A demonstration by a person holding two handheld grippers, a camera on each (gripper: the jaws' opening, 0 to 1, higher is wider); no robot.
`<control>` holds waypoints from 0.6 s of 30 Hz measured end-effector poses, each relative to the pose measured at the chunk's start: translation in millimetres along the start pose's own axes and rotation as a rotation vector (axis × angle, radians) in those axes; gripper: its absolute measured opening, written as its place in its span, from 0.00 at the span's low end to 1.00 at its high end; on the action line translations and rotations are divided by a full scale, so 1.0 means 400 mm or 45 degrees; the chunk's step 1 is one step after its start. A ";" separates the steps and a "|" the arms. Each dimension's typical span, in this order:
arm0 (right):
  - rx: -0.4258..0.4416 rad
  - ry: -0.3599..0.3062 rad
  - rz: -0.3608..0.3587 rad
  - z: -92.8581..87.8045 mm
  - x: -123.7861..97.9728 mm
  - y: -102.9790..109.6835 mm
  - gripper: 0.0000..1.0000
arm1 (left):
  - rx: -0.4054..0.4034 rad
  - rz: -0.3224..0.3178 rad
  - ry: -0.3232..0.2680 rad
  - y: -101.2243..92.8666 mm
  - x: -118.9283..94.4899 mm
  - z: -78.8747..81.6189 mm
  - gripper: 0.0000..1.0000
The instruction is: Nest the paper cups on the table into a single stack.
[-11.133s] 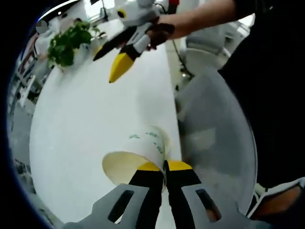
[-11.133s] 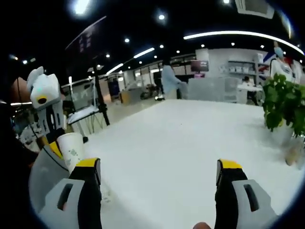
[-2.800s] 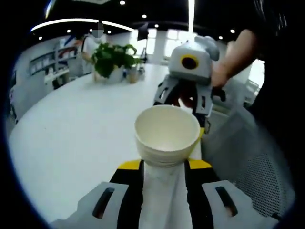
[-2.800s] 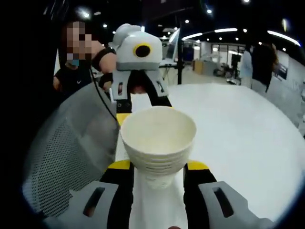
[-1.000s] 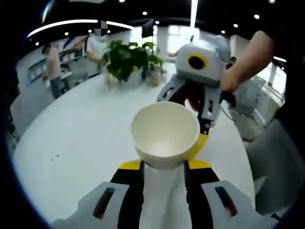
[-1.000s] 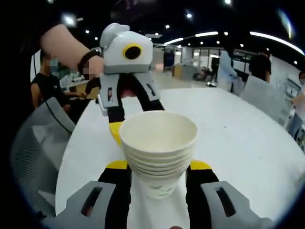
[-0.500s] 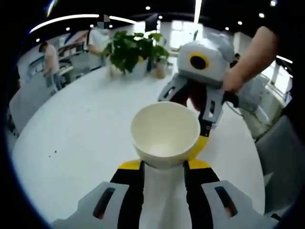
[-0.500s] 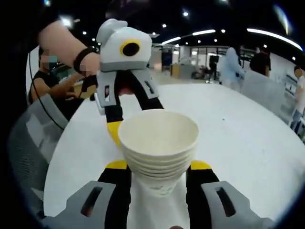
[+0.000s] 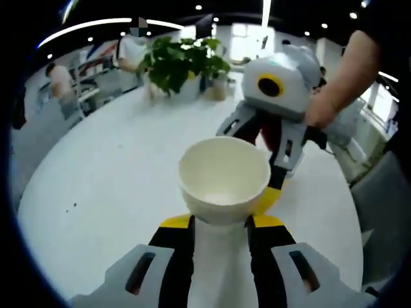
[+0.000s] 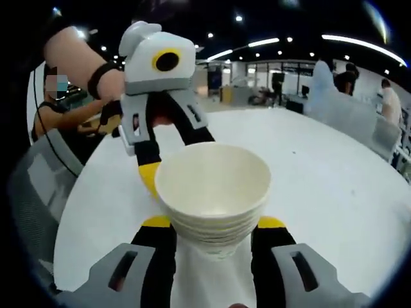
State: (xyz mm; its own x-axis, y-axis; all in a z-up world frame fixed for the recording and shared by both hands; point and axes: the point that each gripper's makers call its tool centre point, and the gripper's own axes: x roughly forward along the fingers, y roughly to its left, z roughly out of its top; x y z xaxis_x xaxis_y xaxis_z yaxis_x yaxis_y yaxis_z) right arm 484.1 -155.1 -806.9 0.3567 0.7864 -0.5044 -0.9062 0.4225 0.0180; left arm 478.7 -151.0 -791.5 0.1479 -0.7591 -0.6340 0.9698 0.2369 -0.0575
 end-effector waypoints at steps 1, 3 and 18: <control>-0.004 0.003 -0.003 0.000 0.001 0.000 0.44 | -0.003 0.001 -0.003 0.000 0.000 0.000 0.32; -0.005 0.005 -0.008 0.000 0.001 -0.001 0.46 | -0.014 0.010 -0.010 0.002 0.000 0.001 0.32; 0.040 0.030 -0.045 -0.021 -0.036 0.002 0.55 | -0.053 0.079 -0.038 0.013 -0.028 0.002 0.37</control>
State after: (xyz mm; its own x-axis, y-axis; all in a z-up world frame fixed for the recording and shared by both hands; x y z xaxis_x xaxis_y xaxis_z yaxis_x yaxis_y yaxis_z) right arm 476.5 -169.8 -806.7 0.3829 0.7599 -0.5252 -0.8852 0.4644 0.0265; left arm 482.2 -141.7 -783.9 0.2137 -0.7596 -0.6143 0.9498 0.3086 -0.0512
